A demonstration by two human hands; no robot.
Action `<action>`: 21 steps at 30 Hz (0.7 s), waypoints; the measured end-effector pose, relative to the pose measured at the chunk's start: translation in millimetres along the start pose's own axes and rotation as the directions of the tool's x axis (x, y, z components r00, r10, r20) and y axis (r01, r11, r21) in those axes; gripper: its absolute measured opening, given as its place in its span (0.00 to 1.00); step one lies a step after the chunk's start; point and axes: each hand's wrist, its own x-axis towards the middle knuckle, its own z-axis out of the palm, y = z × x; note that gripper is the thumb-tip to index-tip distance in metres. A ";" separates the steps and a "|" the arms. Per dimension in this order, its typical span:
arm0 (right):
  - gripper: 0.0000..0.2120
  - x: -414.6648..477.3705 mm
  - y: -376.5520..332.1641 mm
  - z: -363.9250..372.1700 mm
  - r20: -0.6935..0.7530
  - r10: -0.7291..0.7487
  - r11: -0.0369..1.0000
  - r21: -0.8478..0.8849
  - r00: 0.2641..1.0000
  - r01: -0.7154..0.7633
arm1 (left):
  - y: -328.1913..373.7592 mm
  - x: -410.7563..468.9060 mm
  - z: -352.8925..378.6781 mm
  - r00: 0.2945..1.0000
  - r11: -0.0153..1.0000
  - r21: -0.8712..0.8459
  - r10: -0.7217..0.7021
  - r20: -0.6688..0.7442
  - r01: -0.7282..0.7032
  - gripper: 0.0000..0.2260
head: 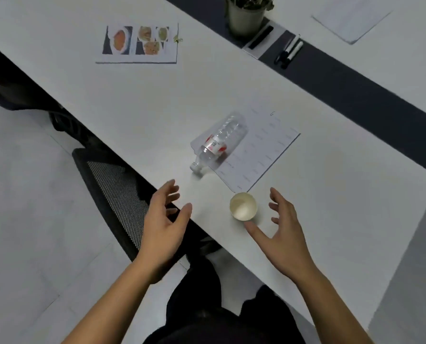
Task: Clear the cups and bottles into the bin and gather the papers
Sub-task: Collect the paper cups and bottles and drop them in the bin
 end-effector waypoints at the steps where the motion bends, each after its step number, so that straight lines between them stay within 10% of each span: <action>1: 0.46 6.1 -1.9 10.1 0.000 0.030 1.000 -0.005 1.000 -0.030 | -4.8 21.0 -0.1 0.999 0.999 0.053 0.003 0.034 -0.005 0.30; 9: 0.59 43.9 18.5 70.0 -0.057 0.111 0.993 -0.017 0.992 -0.113 | -55.0 133.6 56.8 0.992 0.943 0.331 -0.053 0.115 0.012 0.41; 16: 0.25 49.0 23.9 71.9 -0.197 0.207 0.975 0.120 0.958 -0.186 | -61.9 145.7 73.6 0.999 0.936 0.349 -0.049 -0.016 0.051 0.18; 21: 0.43 38.3 0.7 57.3 -0.119 0.066 0.993 -0.093 0.991 -0.077 | -30.8 125.5 48.3 0.998 0.964 0.265 -0.004 -0.055 0.018 0.15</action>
